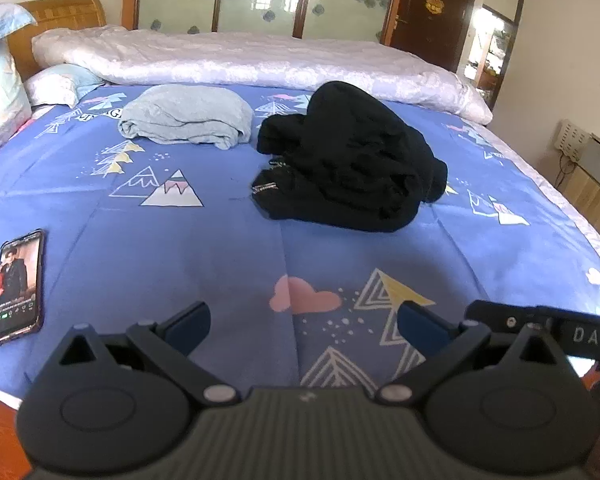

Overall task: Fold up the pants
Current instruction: 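Move both grippers toward the crumpled black pants on the bed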

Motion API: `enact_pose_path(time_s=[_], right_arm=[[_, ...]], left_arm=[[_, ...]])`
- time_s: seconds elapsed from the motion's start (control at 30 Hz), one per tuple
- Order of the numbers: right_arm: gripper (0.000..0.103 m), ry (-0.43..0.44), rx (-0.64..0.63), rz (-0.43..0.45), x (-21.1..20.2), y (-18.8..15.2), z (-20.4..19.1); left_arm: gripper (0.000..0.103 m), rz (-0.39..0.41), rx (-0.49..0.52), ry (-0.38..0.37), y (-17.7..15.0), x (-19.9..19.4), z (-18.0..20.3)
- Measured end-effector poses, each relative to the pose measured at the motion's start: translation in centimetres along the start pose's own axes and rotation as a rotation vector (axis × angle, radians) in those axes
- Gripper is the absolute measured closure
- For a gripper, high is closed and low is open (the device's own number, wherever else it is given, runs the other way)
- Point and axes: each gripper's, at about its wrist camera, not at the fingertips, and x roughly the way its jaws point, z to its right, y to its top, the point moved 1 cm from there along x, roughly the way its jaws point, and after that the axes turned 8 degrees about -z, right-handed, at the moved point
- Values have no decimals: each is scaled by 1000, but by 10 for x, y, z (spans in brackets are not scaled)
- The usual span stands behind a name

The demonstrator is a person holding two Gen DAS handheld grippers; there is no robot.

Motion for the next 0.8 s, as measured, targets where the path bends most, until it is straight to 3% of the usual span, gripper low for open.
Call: enact_pose_path(time_s=[0.17, 0.27, 0.37, 0.47, 0.6, 0.73, 0.8], right_arm=[[14, 17, 1, 35, -3, -2, 7], [14, -81, -35, 171, -15, 8, 6], [14, -172, -77, 331, -39, 27, 5], [14, -161, 3, 384, -54, 42, 11], [18, -76, 67, 270, -43, 39, 12], [26, -55, -15, 124, -16, 14, -4], [27, -30, -27, 95, -13, 10, -6]], left_arm=[[0, 31, 9, 43, 4, -3, -4], [0, -3, 10, 131, 19, 2, -11], [0, -52, -1, 140, 35, 5, -18], [0, -28, -15, 157, 44, 1, -19], [0, -32, -14, 168, 46, 0, -13], [0, -73, 2, 172, 40, 6, -10], [0, -83, -1, 172, 36, 7, -10]])
